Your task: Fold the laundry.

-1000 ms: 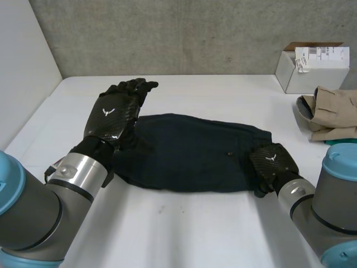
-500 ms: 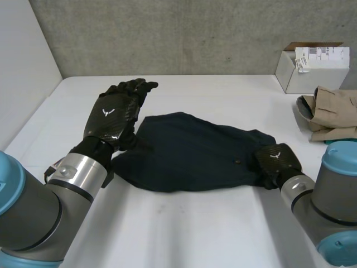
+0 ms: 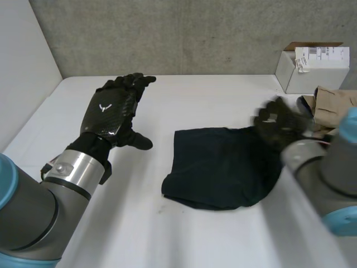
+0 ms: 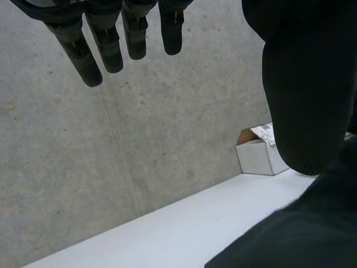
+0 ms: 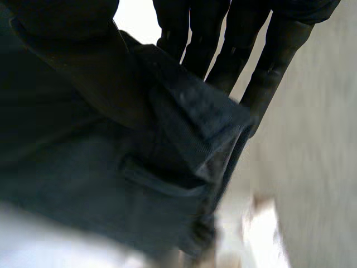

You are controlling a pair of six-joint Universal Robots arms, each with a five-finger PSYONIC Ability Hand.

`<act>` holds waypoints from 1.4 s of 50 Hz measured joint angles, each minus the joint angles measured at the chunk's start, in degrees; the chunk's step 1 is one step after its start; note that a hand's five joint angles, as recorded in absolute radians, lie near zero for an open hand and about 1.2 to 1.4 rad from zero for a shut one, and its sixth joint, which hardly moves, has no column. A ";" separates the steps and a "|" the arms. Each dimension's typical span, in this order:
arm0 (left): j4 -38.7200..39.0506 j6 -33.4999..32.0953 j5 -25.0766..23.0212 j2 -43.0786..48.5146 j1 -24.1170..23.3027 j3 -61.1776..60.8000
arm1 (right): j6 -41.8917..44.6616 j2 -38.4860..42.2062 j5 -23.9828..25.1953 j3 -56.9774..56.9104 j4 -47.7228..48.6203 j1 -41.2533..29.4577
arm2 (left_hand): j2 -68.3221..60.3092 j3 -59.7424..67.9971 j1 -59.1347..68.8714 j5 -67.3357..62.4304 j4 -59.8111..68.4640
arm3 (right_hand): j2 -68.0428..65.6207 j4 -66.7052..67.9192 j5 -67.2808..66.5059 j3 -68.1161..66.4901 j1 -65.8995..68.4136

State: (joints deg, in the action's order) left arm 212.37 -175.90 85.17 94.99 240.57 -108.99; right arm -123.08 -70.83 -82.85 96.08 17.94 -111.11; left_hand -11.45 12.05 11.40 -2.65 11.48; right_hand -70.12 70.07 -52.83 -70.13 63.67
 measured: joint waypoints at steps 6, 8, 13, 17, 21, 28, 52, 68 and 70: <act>0.01 0.02 0.07 -1.70 1.48 -0.02 | 2.12 5.07 8.57 -2.20 2.91 -13.74 | 0.00 0.00 0.00 0.00 0.00 | 0.00 0.00 0.00 0.00 0.00; 0.00 0.02 0.08 -2.14 2.04 -0.03 | 3.24 6.98 10.91 -2.30 2.95 -16.75 | 0.00 0.00 0.00 0.00 0.00 | 3.46 -3.37 0.16 3.43 -0.20; -0.02 0.05 0.08 -2.94 3.53 0.13 | 5.78 10.51 14.72 -2.25 2.44 -21.91 | 0.00 0.00 0.00 0.00 0.00 | 46.87 -45.28 38.83 46.13 -39.46; -0.03 0.05 0.03 -3.01 4.13 0.63 | 2.81 9.07 14.24 -2.06 2.32 -22.03 | 0.00 0.00 0.00 0.00 0.00 | 61.42 -61.29 51.88 61.39 -54.68; -0.08 0.05 -0.01 -2.80 4.34 1.74 | -6.21 4.06 12.61 -1.62 2.33 -19.88 | 0.00 0.00 0.00 0.00 0.00 | 61.36 -61.29 51.88 61.40 -54.69; -1.22 -0.03 -0.20 0.17 3.66 6.63 | -34.93 -5.33 8.88 -1.70 0.46 -12.81 | 0.00 0.00 0.00 0.00 0.00 | 61.36 -61.29 51.88 61.40 -54.68; -30.27 -10.77 13.26 36.63 -10.93 37.49 | -47.94 16.51 11.28 -19.46 -22.61 -1.37 | 0.00 0.00 0.00 0.00 0.00 | 61.36 -61.29 51.88 61.39 -54.68; -30.21 -15.86 13.56 32.40 -11.03 37.06 | -39.93 14.13 8.62 -19.52 -22.28 -1.99 | 0.00 0.00 -0.63 0.00 0.00 | 61.36 -61.30 51.88 61.40 -54.68; -30.19 -15.86 13.43 30.90 -11.04 37.03 | -40.01 12.67 8.64 -19.22 -22.20 -2.03 | 0.00 0.00 -0.63 0.00 0.00 | 61.36 -61.30 51.88 61.39 -54.68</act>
State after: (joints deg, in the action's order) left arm 182.18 -191.76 98.60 125.89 229.53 -71.96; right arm -163.09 -58.16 -74.21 76.85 -4.26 -113.14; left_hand -11.45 12.05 10.77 -2.64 11.48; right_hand -8.77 8.77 -0.95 -8.74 8.99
